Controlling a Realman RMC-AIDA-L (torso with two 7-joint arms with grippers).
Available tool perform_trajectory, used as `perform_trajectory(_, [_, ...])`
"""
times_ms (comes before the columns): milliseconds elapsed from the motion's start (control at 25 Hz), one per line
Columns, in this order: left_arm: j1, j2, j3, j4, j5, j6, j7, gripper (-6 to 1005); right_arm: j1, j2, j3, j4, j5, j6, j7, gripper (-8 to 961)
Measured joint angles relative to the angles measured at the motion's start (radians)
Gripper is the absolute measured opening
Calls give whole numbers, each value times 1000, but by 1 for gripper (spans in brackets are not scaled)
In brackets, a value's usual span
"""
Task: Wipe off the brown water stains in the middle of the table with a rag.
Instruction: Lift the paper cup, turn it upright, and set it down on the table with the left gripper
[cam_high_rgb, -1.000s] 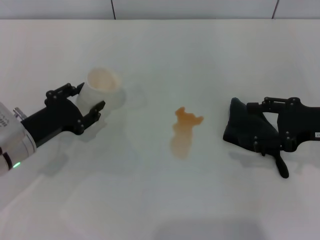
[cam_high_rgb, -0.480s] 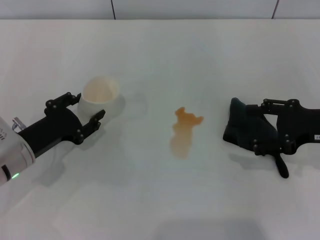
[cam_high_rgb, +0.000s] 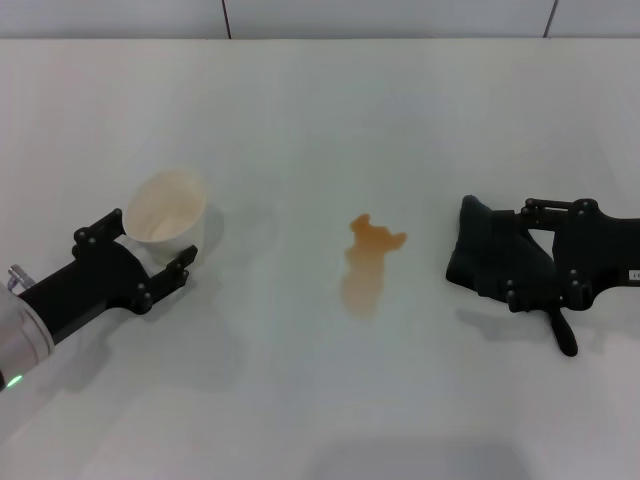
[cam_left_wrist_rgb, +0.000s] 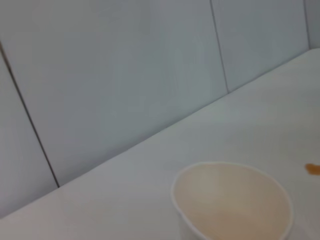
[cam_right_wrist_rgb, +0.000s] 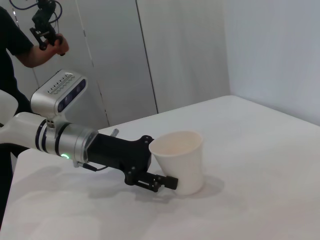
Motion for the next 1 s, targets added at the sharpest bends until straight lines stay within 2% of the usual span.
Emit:
perform_trajectory(200, [7, 3, 0, 5, 1, 11, -33, 725, 0, 0, -1, -4, 0, -2, 2, 838])
perform_trajectory(520, [54, 3, 0, 94, 7, 30, -92, 808, 0, 0, -2, -8, 0, -12, 14, 838])
perform_trajectory(640, [60, 5, 0, 98, 10, 38, -98, 889, 0, 0, -2, -8, 0, -13, 14, 838])
perform_trajectory(1000, [93, 6, 4, 119, 23, 46, -100, 890, 0, 0, -13, -7, 6, -13, 16, 838])
